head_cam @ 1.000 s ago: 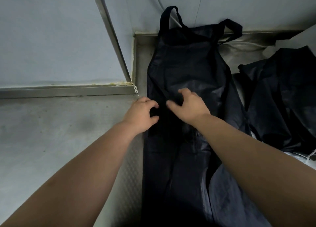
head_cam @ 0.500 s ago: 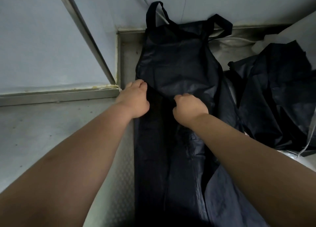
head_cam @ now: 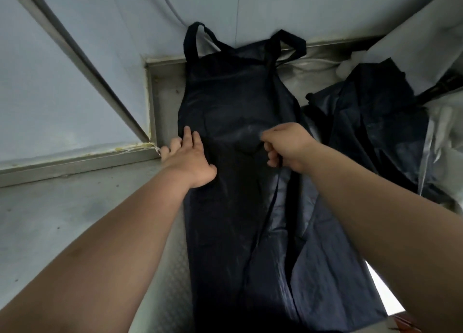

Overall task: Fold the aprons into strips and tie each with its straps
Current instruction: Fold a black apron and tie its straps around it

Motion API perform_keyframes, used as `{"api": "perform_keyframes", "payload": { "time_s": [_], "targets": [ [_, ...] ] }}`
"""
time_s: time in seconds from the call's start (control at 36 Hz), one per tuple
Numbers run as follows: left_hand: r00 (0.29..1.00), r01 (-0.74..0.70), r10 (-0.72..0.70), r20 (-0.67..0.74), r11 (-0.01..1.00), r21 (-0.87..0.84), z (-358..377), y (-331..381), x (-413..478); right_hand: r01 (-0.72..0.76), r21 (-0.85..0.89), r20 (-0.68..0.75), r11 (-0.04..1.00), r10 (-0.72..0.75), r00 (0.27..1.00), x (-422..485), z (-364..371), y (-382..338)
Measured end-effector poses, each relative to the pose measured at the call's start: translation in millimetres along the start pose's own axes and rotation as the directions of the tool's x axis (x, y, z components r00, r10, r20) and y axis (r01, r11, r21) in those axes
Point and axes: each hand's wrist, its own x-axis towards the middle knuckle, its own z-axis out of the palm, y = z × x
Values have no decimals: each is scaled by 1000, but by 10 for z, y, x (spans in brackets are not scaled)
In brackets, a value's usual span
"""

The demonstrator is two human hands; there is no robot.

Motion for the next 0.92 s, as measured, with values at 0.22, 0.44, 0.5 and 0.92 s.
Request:
{"api": "perform_keyframes", "payload": {
  "time_s": [0.22,0.44,0.5,0.92],
  "targets": [
    [961,-125,-95,-260,689,-714,-86,304,-178,14,184,237,983,-58,970,-154,-210,-319],
    [957,285,117,266,-188,-940,-172,443,-423,-26,-38,505,999,42,862,-249,-121,-68],
    [974,227,78,214,-272,-935,-164,468,-441,32,-25,445,999,-18,895,-233,-167,7],
    [969,168,-49,242,-586,-793,-263,478,-633,282,-462,300,841,-151,942,-97,-441,555]
  ]
}}
